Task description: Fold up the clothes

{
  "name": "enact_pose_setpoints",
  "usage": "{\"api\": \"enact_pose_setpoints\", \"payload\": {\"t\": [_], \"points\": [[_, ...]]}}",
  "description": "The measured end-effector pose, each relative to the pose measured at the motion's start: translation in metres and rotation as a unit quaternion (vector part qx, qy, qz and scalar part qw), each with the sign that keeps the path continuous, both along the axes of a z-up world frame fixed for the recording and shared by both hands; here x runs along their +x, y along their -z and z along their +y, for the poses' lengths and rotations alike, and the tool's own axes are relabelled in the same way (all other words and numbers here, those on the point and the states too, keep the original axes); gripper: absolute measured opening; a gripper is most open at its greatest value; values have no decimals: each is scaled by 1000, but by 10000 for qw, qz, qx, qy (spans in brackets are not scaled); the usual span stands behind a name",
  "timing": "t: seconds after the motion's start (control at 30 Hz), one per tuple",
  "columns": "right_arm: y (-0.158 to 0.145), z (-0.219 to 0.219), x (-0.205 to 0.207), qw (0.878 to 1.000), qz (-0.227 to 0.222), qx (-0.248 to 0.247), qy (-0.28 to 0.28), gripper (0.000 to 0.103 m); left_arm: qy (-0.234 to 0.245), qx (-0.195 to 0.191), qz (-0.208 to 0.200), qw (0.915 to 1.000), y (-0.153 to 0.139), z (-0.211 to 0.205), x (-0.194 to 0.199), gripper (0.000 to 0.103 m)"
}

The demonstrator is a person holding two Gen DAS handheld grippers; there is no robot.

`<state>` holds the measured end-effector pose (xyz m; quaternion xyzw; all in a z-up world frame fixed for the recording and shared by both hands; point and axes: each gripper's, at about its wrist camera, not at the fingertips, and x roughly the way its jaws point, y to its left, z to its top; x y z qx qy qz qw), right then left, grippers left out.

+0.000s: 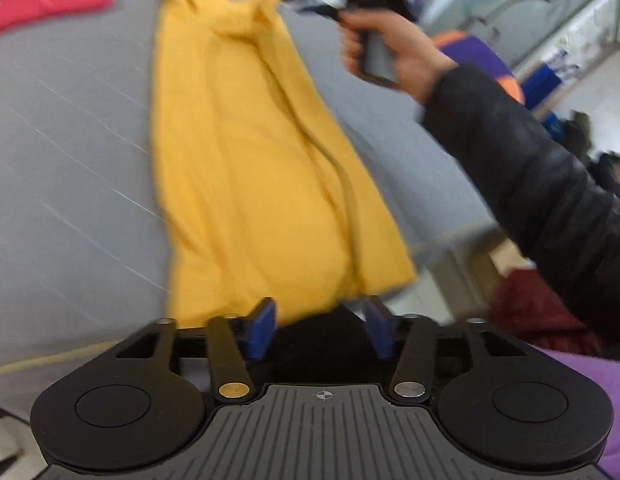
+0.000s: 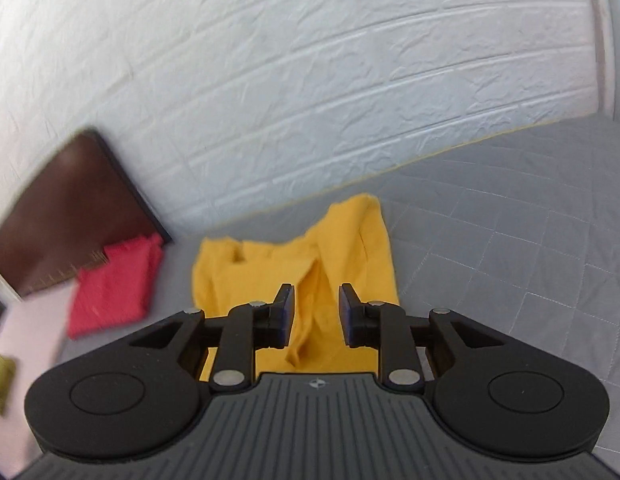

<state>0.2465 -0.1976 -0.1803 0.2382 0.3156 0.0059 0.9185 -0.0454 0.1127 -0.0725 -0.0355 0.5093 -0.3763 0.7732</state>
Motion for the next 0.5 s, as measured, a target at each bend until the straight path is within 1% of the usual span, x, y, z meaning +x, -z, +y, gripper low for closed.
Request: {"api": "enact_pose_setpoints", "payload": {"t": [0.03,0.07,0.1,0.13,0.2,0.23,0.27,0.37,0.4,0.43,0.47,0.5], "points": [[-4,-7,1,9997,-52,225,11,28,-140,154,-148,9997,-4,1,4,73],[-5,-8,6,9990,-57,430,-65,28,-234,225,-234,9992,-8,2,10,73],[-5,-4,13,9984,-25,537,-178,28,-279,176,-250,9991,-12,3,16,73],[-5,3,21,9983,2,504,-278,28,-313,61,-268,9991,-16,4,20,74],[2,23,41,9985,87,241,-485,28,-370,-93,-334,9987,-19,0,29,85],[7,32,50,9983,150,127,-554,29,-377,-65,-335,9987,-13,-7,34,86],[16,36,60,9976,253,151,-626,29,-389,-22,-304,9988,-5,-13,40,86],[46,43,89,9943,641,252,-817,29,-460,264,61,9986,34,-33,53,84],[52,39,95,9942,761,166,-745,25,-457,452,120,9979,46,-36,52,84],[52,33,98,9960,708,-77,-532,13,-441,601,108,9972,55,-39,49,85],[50,26,100,9969,638,-334,-305,11,-387,627,-60,9973,55,-39,43,88],[43,19,102,9964,528,-657,-49,13,-350,625,-43,9974,54,-37,39,88]]}}
